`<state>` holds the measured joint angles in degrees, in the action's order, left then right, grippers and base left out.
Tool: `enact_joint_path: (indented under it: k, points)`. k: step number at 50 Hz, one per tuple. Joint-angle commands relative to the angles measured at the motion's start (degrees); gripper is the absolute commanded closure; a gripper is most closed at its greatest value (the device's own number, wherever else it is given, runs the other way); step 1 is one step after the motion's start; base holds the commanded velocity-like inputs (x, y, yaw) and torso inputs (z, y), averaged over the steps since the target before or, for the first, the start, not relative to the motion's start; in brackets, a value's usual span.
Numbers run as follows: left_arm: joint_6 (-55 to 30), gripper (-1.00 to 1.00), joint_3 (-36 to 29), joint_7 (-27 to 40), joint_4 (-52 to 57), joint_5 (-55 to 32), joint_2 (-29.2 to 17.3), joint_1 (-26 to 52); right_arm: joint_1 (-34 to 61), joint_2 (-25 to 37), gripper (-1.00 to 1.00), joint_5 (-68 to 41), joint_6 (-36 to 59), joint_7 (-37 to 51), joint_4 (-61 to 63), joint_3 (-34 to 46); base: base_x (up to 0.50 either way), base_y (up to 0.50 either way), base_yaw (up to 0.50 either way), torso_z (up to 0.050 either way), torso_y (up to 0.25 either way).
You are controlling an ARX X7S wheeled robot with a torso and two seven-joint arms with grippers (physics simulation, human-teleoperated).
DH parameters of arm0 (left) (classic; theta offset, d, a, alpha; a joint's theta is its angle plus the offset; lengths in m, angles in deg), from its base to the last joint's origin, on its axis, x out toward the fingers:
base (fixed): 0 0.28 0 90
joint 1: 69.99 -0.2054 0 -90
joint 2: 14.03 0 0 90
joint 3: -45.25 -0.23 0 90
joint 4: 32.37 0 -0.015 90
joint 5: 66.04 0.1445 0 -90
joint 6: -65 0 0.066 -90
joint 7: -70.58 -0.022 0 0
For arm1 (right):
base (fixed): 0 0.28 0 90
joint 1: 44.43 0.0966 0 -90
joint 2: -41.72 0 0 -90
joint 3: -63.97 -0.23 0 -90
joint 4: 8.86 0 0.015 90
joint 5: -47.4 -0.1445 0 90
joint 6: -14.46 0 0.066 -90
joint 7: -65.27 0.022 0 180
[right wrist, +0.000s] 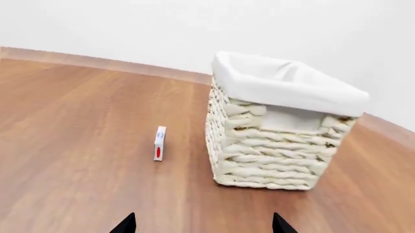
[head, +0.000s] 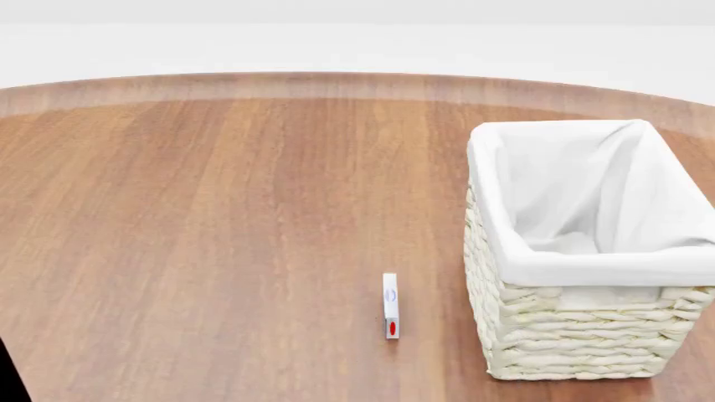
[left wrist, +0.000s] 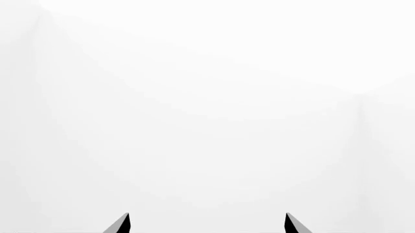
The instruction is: Pick up the tomato sauce, and put it in the basket.
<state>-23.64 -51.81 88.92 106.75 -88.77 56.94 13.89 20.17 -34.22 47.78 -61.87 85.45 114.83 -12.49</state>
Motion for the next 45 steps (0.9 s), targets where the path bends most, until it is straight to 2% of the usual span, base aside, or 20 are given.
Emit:
enact_joint_path:
  k: [1,45]
  points:
    - [0.24,-1.0,-0.26,0.11,-0.47,-0.08,-0.28,-0.06,-0.06,-0.74,-1.0,-2.7,4.16,1.04,-0.55,-1.26,0.0,0.0,0.0,0.0,0.0]
    - [2.14,-1.0,-1.58,0.27,-3.06,-0.16,-0.41,-0.16,0.75,-0.17,-1.0,-1.4,16.2,5.75,-2.6,-0.94,0.0,0.0,0.0,0.0,0.0]
